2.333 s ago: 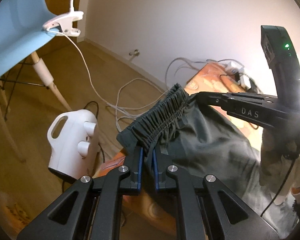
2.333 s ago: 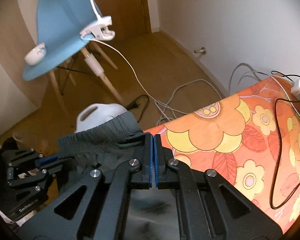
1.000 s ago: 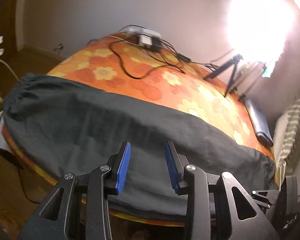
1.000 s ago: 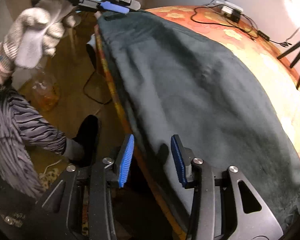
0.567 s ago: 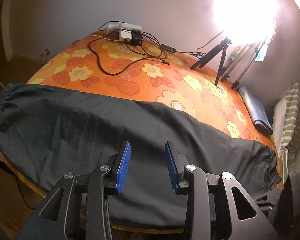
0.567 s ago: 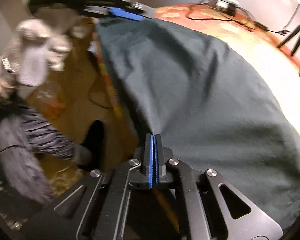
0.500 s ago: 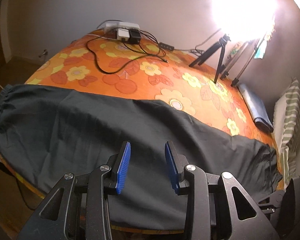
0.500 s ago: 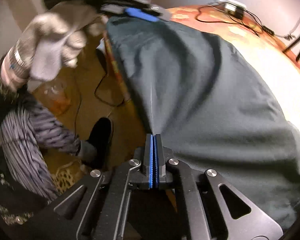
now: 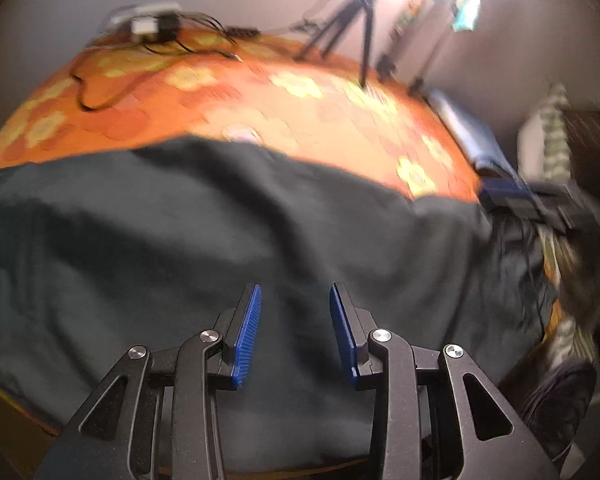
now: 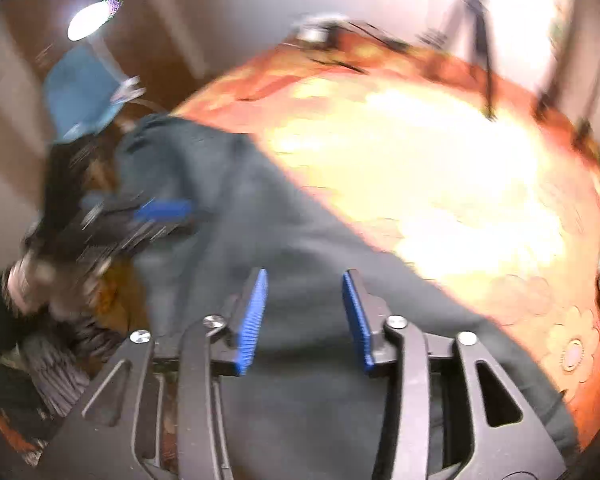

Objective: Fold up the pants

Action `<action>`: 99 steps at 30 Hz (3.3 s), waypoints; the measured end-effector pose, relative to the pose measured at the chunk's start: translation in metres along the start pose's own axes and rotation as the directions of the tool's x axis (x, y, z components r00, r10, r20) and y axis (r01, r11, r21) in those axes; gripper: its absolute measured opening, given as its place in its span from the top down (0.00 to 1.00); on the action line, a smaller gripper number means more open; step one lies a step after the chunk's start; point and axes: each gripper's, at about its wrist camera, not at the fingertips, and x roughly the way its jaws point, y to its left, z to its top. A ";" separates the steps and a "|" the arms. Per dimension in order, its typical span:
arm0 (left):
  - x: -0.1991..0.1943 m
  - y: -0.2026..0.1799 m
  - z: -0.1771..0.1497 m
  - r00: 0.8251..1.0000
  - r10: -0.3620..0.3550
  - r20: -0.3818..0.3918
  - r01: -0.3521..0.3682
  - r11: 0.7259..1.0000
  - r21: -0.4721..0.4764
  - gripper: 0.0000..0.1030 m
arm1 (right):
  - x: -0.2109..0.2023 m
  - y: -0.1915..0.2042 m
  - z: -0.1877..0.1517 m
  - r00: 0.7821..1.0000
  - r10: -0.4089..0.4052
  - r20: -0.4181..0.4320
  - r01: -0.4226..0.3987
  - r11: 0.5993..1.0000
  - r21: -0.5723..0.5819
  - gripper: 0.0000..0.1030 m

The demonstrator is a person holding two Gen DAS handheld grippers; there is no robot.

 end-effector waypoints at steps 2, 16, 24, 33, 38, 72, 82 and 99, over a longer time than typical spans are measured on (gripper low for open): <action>0.010 -0.003 -0.004 1.000 0.003 -0.031 -0.003 1.000 0.011 0.67 | 0.018 -0.030 0.005 0.998 -0.044 -0.044 0.046 0.997 0.055 0.57; -0.012 0.001 0.017 0.998 0.010 0.055 -0.008 1.000 -0.021 0.67 | 0.018 -0.021 -0.020 0.999 -0.045 0.028 0.045 0.999 0.015 0.97; -0.042 -0.013 0.045 0.983 -0.055 0.173 0.060 0.998 -0.024 0.67 | -0.006 0.060 -0.073 0.997 -0.053 0.060 0.065 0.977 -0.204 0.98; -0.009 -0.036 0.043 0.994 -0.037 0.103 0.033 0.998 0.045 0.67 | -0.018 0.050 -0.076 0.995 -0.075 0.072 0.084 0.987 -0.134 0.88; -0.017 -0.030 0.049 0.991 -0.031 0.129 0.028 0.999 0.027 0.67 | -0.033 -0.012 -0.034 0.985 -0.111 0.129 0.113 0.994 -0.009 0.45; 0.014 -0.043 -0.008 0.998 -0.041 -0.049 0.049 0.986 0.158 0.67 | -0.023 0.043 -0.096 0.996 0.011 0.085 0.008 0.977 -0.213 0.68; 0.012 -0.048 -0.012 1.000 -0.007 -0.023 0.012 0.977 0.212 0.67 | 0.016 0.013 -0.059 0.992 0.124 -0.034 -0.124 0.992 -0.003 0.68; -0.015 0.010 -0.027 0.998 0.055 -0.021 -0.052 0.992 0.118 0.67 | 0.043 -0.011 0.042 0.917 -0.383 0.108 0.398 0.881 -0.256 0.95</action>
